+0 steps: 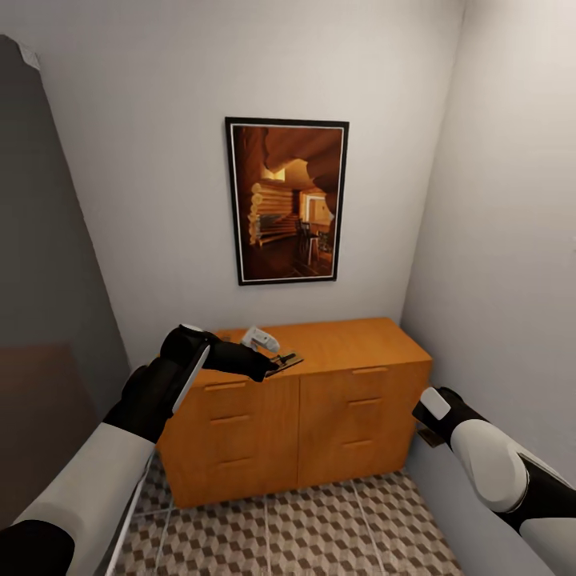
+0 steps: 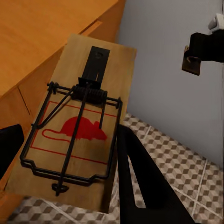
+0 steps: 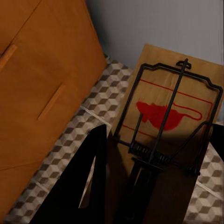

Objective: Take the four mousetraps from the cabinet in the bathroom and place them on the bathroom floor. Make sure all four end up on the same floor surface, and ensure that at least two of them are either under or directly next to the same bathroom sink.

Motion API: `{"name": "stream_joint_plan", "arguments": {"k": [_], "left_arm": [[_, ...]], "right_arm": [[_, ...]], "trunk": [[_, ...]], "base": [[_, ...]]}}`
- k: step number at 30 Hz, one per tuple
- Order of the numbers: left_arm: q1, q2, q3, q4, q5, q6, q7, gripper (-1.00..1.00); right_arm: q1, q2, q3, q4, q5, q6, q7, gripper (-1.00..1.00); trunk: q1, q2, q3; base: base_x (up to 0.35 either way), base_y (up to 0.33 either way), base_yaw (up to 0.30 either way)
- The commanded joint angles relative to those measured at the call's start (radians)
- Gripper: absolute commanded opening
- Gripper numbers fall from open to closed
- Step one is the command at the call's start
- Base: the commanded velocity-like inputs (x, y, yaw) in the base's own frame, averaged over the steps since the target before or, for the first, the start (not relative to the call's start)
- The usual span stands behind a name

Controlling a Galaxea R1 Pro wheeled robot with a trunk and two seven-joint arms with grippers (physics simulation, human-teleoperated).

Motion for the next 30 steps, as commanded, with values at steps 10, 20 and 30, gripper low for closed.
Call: {"name": "stream_joint_plan", "arguments": {"k": [10, 20, 30], "left_arm": [[0.000, 0.000, -0.001, -0.001, -0.010, 0.001, -0.010, -1.00], [0.000, 0.000, -0.001, -0.001, -0.010, 0.001, -0.010, -1.00], [0.000, -0.001, -0.001, -0.001, -0.009, 0.001, -0.010, -1.00]], "right_arm": [[0.000, 0.000, 0.006, -0.001, -0.012, 0.003, -0.003, -1.00], [0.000, 0.000, 0.006, -0.002, -0.012, 0.003, -0.003, -1.00], [0.000, 0.000, 0.007, -0.001, -0.012, 0.004, -0.003, -1.00]], "trunk": [[0.000, -0.001, -0.001], [0.000, -0.001, -0.001], [0.000, -0.001, -0.001]], "base": [[-0.336, 0.000, 0.000], [-0.329, 0.000, 0.000], [-0.228, 0.000, 0.000]]}}
